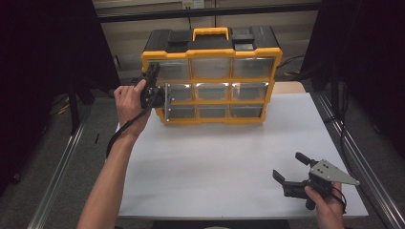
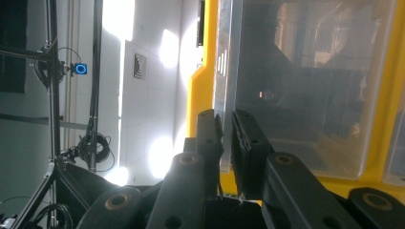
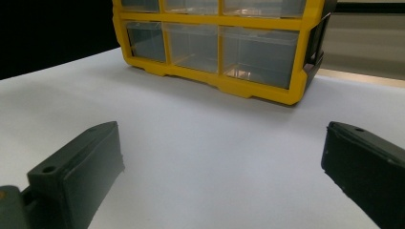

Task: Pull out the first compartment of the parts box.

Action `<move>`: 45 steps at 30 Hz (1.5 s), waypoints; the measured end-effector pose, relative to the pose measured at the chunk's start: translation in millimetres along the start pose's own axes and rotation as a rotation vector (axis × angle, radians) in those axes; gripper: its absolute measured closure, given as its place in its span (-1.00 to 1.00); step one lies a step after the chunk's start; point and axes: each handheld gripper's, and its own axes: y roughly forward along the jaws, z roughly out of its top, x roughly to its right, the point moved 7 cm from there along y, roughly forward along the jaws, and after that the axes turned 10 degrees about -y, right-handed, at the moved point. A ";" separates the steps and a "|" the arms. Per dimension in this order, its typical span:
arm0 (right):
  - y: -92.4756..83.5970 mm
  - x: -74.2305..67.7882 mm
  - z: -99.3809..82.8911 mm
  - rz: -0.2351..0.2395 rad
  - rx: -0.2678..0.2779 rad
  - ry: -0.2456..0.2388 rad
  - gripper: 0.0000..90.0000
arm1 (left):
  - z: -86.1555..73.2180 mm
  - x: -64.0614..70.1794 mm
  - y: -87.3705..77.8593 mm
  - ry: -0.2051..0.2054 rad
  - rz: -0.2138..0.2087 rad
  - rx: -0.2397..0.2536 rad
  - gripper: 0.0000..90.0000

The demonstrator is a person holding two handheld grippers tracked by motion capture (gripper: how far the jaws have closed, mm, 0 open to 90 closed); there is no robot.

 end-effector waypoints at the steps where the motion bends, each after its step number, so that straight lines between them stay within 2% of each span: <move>1: 0.3 0.1 0.2 -0.002 0.001 0.001 -1.00 | 0.1 -0.1 0.9 -0.002 -0.006 0.014 0.83; 3: 0.3 0.0 0.3 -0.002 0.001 0.001 -1.00 | 0.5 -1.7 1.0 0.005 0.002 0.019 0.80; 4: 0.3 0.0 0.3 -0.002 0.001 0.001 -1.00 | -1.4 0.0 1.0 -0.013 -0.011 0.007 0.80; 7: 0.0 -0.3 0.5 0.001 0.003 -0.005 -1.00 | -1.9 -2.2 0.9 -0.005 -0.005 0.007 0.75; 8: 0.2 -0.1 0.3 -0.001 0.002 -0.003 -1.00 | 0.1 -3.5 3.1 0.004 0.001 0.033 0.71; 9: 0.2 -0.1 0.3 -0.001 0.002 -0.003 -1.00 | 0.1 -3.5 3.1 0.004 0.001 0.033 0.71; 10: 0.4 -0.1 0.1 -0.001 0.000 0.000 -1.00 | -1.2 -2.8 2.9 -0.002 -0.014 0.010 0.71; 11: 1.2 -0.1 0.2 -0.001 0.003 0.002 -1.00 | -1.1 -3.4 4.6 0.001 -0.022 0.009 0.70; 13: 0.9 -0.8 0.4 0.003 0.001 -0.002 -1.00 | 0.3 -5.1 5.5 0.014 -0.015 0.014 0.70; 14: 1.0 -0.9 0.4 0.003 0.002 -0.003 -1.00 | -0.5 -3.4 5.9 0.005 -0.029 0.011 0.70; 17: 0.8 -0.2 0.1 0.001 0.000 -0.003 -1.00 | -0.7 -2.9 5.5 0.001 -0.029 0.005 0.71; 21: 1.3 -0.6 0.2 0.002 0.002 -0.001 -1.00 | 0.6 -4.7 6.2 0.014 -0.032 0.024 0.74; 22: 1.1 -0.5 0.2 0.001 0.001 -0.002 -1.00 | -0.6 -3.3 5.6 0.006 -0.043 0.016 0.77; 24: 1.4 -0.7 0.3 0.002 0.002 -0.002 -1.00 | -1.0 -3.0 4.6 0.006 -0.037 0.009 0.78; 25: 1.4 -0.6 0.2 0.002 0.002 -0.001 -1.00 | -0.6 -2.1 4.7 -0.008 -0.044 0.017 0.78; 30: 1.8 -0.3 0.0 -0.001 0.000 -0.001 -1.00 | 2.2 -4.9 2.9 0.017 -0.031 0.031 0.79; 31: 1.8 -0.3 0.0 -0.001 0.000 -0.001 -1.00 | 2.3 -5.0 2.5 0.016 -0.033 0.032 0.79; 32: 2.1 -0.6 0.3 0.000 0.002 -0.003 -1.00 | 1.0 -2.8 1.3 -0.010 -0.044 0.025 0.79; 33: 1.9 -0.6 0.2 0.001 0.002 -0.003 -1.00 | 1.0 -2.8 1.3 -0.010 -0.044 0.025 0.79; 34: 1.7 -0.6 0.2 0.002 0.001 -0.003 -1.00 | 2.7 -4.6 0.1 0.009 -0.031 0.033 0.79; 36: 1.5 -0.4 0.3 -0.001 0.003 -0.001 -1.00 | 1.5 -3.0 -0.7 -0.006 -0.038 0.025 0.80; 39: 1.0 -0.2 0.3 0.001 0.001 -0.004 -1.00 | 3.0 -5.0 -2.2 0.016 -0.032 0.035 0.81; 41: 0.8 -0.1 0.3 0.000 0.001 -0.003 -1.00 | 1.7 -3.2 -4.1 -0.004 -0.039 0.022 0.81; 42: 0.8 -0.1 0.3 0.000 0.002 -0.004 -1.00 | 2.9 -5.0 -4.9 0.013 -0.034 0.027 0.81; 45: 1.2 -0.2 0.4 0.000 0.003 -0.003 -1.00 | 4.0 -5.2 -6.2 0.018 -0.035 0.038 0.81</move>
